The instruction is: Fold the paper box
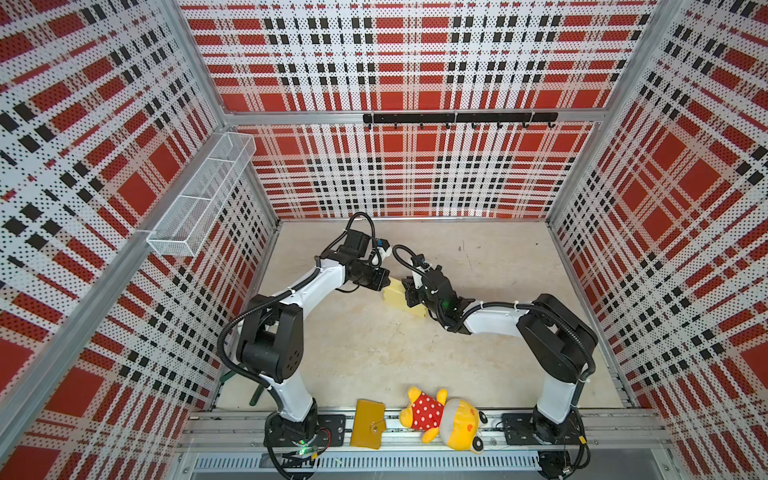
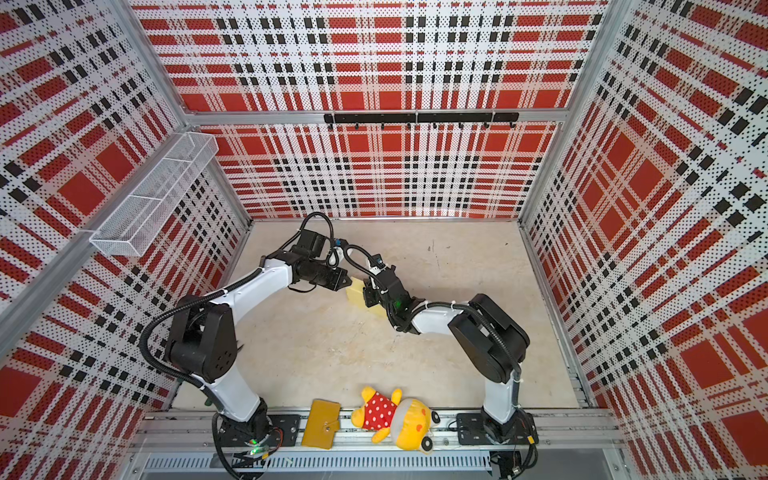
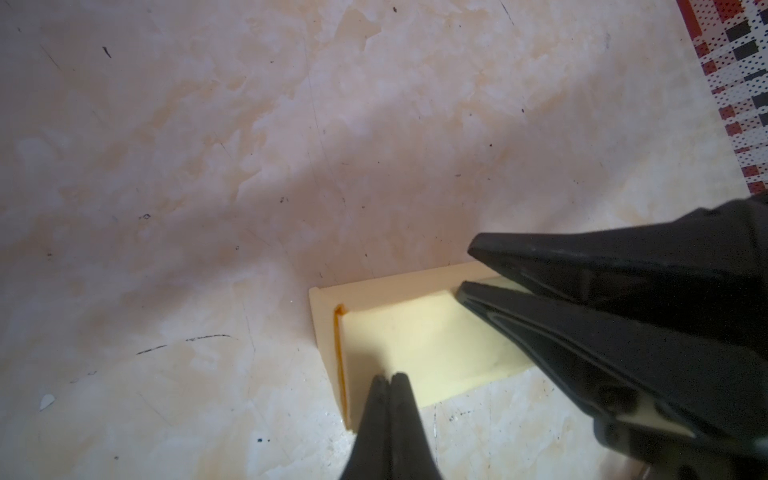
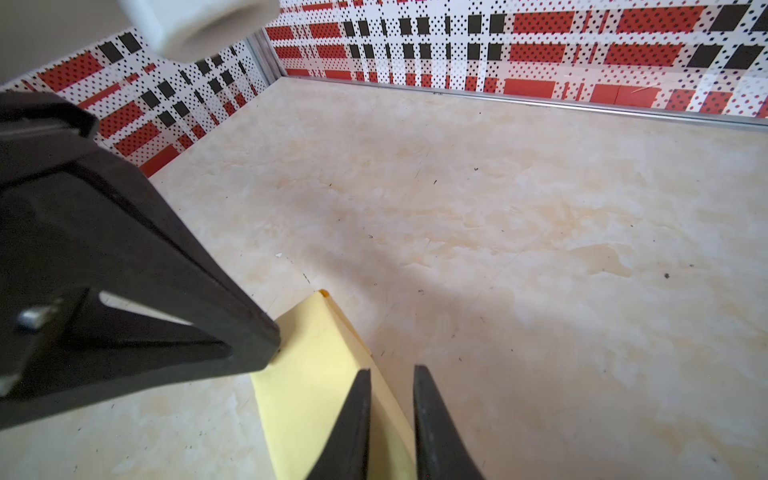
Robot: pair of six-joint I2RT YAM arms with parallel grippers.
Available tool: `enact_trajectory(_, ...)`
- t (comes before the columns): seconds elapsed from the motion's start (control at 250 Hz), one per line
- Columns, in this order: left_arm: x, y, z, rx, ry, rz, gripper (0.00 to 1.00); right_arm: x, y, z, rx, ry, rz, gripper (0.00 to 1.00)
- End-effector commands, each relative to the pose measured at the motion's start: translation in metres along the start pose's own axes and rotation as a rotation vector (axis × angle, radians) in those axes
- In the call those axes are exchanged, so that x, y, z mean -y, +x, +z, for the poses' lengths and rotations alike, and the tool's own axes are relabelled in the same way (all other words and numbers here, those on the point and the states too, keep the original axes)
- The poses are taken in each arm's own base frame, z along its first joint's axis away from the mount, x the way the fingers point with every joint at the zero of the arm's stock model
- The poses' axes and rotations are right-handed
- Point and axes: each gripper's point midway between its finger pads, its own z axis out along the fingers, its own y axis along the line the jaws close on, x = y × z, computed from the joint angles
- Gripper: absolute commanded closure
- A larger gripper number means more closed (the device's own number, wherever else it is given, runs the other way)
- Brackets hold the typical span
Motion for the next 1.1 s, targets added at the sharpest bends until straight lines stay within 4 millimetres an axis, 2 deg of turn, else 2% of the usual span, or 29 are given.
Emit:
enact_trajectory(0.0,-0.009,0.022,0.008,-0.055,-0.050,-0.003,1.00,0.014,0.099,-0.019,-0.382,0.055,-0.046,0.78)
enact_trajectory(0.216,-0.005,0.026,0.012,-0.068,-0.043,0.004,1.00,0.003,0.037,-0.033,-0.353,0.041,-0.052,0.78)
enact_trajectory(0.336,-0.006,0.026,0.014,-0.069,-0.041,0.003,1.00,0.005,0.023,-0.051,-0.365,0.061,-0.037,0.82)
enact_trajectory(0.452,-0.005,0.024,0.011,-0.066,-0.041,0.004,1.00,0.006,0.018,-0.071,-0.384,0.065,-0.002,0.89)
enact_trajectory(0.536,-0.005,0.025,0.011,-0.061,-0.044,0.005,1.00,0.007,0.023,-0.082,-0.415,0.073,0.018,0.96)
enact_trajectory(0.66,-0.006,0.026,0.011,-0.062,-0.044,0.006,1.00,0.010,0.030,-0.092,-0.446,0.085,0.042,1.00)
enact_trajectory(0.992,-0.003,0.022,0.003,-0.031,-0.049,0.021,1.00,0.005,0.023,-0.085,-0.463,0.076,0.030,0.98)
enact_trajectory(1.096,-0.005,0.025,0.008,-0.038,-0.046,0.016,1.00,0.009,0.026,-0.080,-0.472,0.082,0.029,0.98)
